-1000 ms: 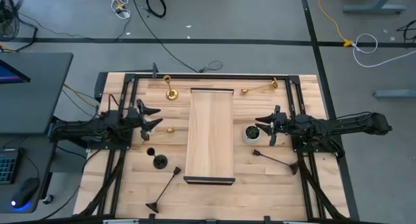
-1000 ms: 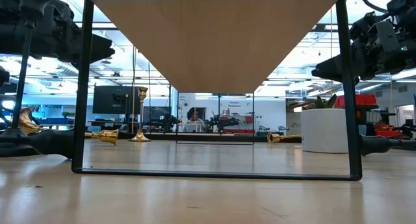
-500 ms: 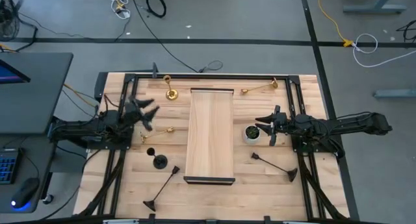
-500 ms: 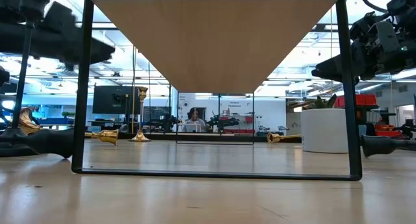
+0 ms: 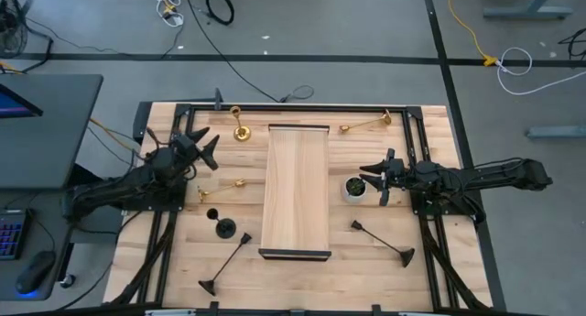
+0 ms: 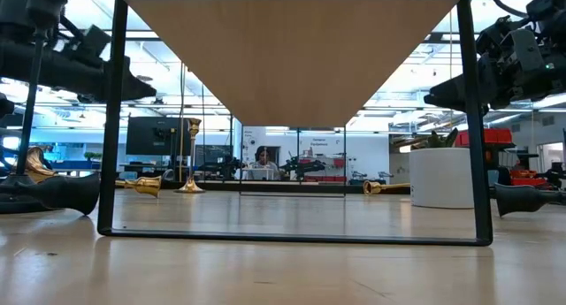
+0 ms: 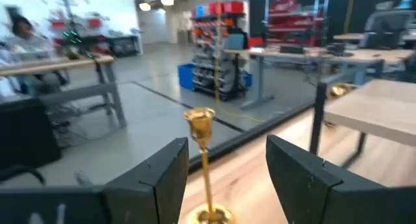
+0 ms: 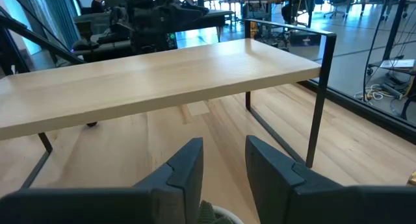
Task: Pick & Place candle stick holders
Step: Put the top left gold candle holder on the shelf
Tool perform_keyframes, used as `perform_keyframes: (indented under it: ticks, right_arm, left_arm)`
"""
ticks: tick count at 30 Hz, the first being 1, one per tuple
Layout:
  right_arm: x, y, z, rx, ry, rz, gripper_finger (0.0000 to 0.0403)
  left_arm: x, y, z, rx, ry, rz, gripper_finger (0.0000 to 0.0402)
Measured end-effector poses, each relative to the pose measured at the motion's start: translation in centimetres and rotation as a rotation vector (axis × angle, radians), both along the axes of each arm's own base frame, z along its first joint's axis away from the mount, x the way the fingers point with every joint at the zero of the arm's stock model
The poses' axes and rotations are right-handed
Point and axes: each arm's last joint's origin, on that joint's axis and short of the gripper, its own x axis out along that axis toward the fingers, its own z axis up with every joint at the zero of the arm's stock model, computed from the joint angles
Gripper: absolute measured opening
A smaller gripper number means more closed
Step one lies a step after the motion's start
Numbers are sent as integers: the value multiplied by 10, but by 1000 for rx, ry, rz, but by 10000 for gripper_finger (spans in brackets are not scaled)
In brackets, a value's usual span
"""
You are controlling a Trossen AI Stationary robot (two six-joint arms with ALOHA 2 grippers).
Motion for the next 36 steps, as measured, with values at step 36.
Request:
perform_keyframes:
  ticks: [36]
  right_arm:
    - [0, 0, 0, 0, 0, 1, 114]
  left_arm:
    - [29, 60, -30, -128, 199, 24, 206]
